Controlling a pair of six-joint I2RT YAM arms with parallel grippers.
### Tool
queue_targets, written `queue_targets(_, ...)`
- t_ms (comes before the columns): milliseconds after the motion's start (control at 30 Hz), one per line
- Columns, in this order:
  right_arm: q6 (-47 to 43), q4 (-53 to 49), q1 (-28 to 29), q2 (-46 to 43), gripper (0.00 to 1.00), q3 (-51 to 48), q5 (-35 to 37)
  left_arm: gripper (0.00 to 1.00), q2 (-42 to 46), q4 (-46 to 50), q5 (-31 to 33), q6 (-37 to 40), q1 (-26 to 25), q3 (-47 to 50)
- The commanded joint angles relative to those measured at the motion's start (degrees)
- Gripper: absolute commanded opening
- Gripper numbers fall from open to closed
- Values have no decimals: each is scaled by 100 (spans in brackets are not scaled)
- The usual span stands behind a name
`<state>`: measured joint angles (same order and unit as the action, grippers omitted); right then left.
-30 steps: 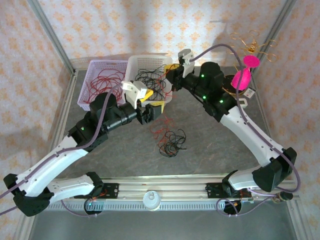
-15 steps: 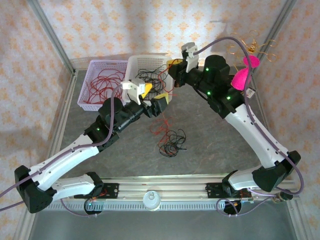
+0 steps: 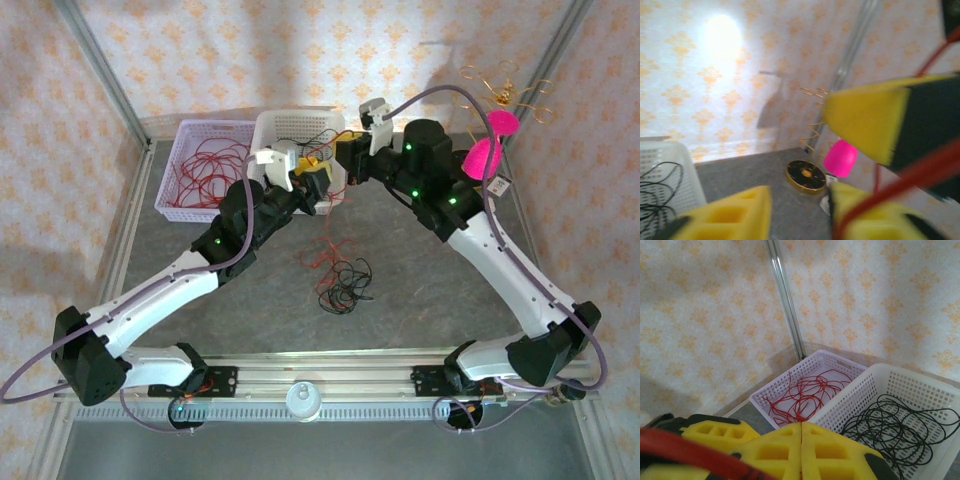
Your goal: Untangle the cables
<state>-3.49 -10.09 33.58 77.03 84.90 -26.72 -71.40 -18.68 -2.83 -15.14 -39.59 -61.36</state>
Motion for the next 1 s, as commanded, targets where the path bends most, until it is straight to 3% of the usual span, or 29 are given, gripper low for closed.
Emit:
queue_targets(0, 24, 77, -1, -316, 0, -133, 365, 0, 62, -216, 664, 92, 50, -165)
queue_targets(167, -37, 355, -1, -486, 0, -528, 1539, 0, 285, 217, 930, 603, 58, -324)
queue_targets(267, -87, 618, -1, -553, 0, -813, 2674, 0, 464, 922, 1158, 1053, 57, -701)
queue_targets(400, -253, 1103, -9, -619, 12, -1199, 4248, 0, 757, 1704, 1531, 1608, 57, -1176)
queue_targets(500, -368, 1518, -27, -613, 14, -1389, 4933, 0, 954, 2083, 1648, 1870, 57, -1478)
queue_targets(667, -419, 1999, -145, -479, 14, -1396, 5016, 0, 1084, 2686, 1395, 2018, 57, -2003)
queue_targets(967, -208, 1914, -392, -109, 13, -1269, 4876, 0, 872, 3397, 1650, 2485, 64, -3266)
